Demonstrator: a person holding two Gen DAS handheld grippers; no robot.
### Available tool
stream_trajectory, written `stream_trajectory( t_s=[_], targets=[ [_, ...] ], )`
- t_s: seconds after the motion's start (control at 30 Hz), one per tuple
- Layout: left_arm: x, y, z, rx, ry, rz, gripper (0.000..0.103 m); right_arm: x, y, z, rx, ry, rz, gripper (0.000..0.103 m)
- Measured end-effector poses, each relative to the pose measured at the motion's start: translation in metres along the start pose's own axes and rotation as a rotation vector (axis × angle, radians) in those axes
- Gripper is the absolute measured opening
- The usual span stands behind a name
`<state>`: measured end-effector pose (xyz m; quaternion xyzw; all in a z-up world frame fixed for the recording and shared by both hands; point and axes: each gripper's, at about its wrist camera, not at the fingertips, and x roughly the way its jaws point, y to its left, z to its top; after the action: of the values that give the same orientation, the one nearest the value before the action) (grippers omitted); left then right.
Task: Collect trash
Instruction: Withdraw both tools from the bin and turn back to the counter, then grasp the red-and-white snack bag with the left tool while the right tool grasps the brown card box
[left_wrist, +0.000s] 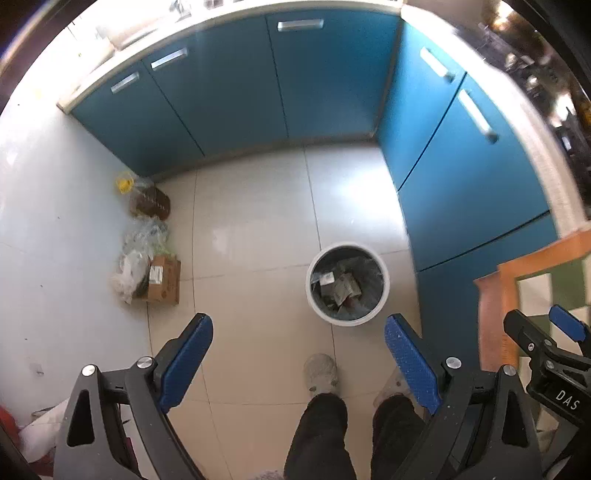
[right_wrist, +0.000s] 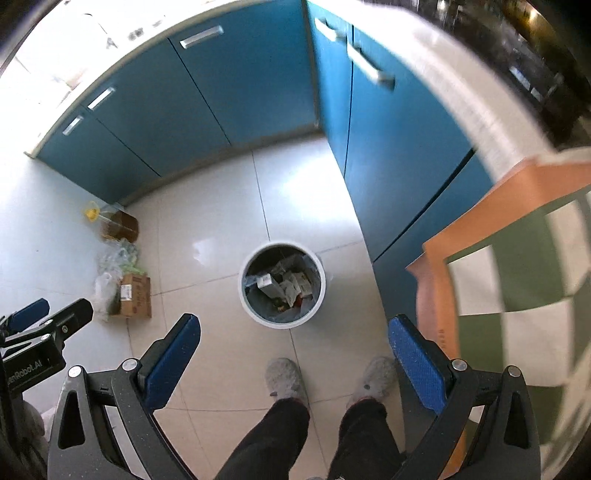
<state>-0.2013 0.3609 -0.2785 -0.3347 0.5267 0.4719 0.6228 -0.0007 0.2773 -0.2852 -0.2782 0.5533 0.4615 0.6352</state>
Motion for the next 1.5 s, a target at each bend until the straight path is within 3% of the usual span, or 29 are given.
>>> stream_trajectory(
  t_s=[0.23,0.37,0.43,0.53,0.67,0.8,0.97,1.07,1.13,1.3,1.33,1.37,1.4,1.47,1.5],
  targets=[
    [-0.053,-0.011,-0.002,0.009,-0.062,-0.007,0.095,-0.072,-0.007,0.005,0.005,-0.073,0.038,0.103],
    [-0.078,-0.039,0.010,0.061,-0.101,0.018,0.095,-0.100,-0.038,0.011,0.107,-0.114,0.098,0.103],
    [-0.101,-0.070,0.021,0.117,-0.149,-0.021,0.095,-0.118,-0.067,0.014,0.189,-0.149,0.112,0.103],
    [-0.133,-0.137,0.038,0.218,-0.211,-0.089,0.095,-0.150,-0.136,0.009,0.341,-0.225,0.090,0.103],
    [-0.159,-0.250,0.054,0.364,-0.216,-0.217,0.095,-0.187,-0.242,-0.020,0.581,-0.299,0.015,0.103],
    [-0.160,-0.381,0.055,0.515,-0.164,-0.314,0.095,-0.205,-0.379,-0.081,0.888,-0.322,-0.103,0.103],
    [-0.126,-0.526,0.046,0.655,-0.052,-0.354,0.095,-0.204,-0.538,-0.172,1.260,-0.309,-0.237,0.103],
    [-0.094,-0.593,0.040,0.701,0.016,-0.341,0.094,-0.198,-0.607,-0.206,1.353,-0.279,-0.317,0.103],
    [-0.081,-0.627,0.038,0.706,0.050,-0.339,0.094,-0.189,-0.641,-0.221,1.390,-0.272,-0.318,0.103],
    [-0.050,-0.672,0.046,0.677,0.102,-0.355,0.094,-0.171,-0.689,-0.230,1.422,-0.265,-0.297,0.103],
    [-0.048,-0.677,0.048,0.665,0.106,-0.361,0.090,-0.166,-0.695,-0.230,1.422,-0.263,-0.285,0.103],
    [-0.046,-0.680,0.051,0.654,0.109,-0.367,0.072,-0.161,-0.700,-0.229,1.425,-0.251,-0.277,0.103],
    [-0.044,-0.684,0.053,0.645,0.111,-0.369,0.046,-0.158,-0.701,-0.227,1.426,-0.243,-0.267,0.103],
    [-0.043,-0.691,0.054,0.652,0.104,-0.362,0.019,-0.150,-0.702,-0.222,1.407,-0.236,-0.254,0.102],
    [-0.046,-0.692,0.053,0.661,0.084,-0.355,0.013,-0.148,-0.699,-0.218,1.390,-0.243,-0.264,0.101]
  ],
)
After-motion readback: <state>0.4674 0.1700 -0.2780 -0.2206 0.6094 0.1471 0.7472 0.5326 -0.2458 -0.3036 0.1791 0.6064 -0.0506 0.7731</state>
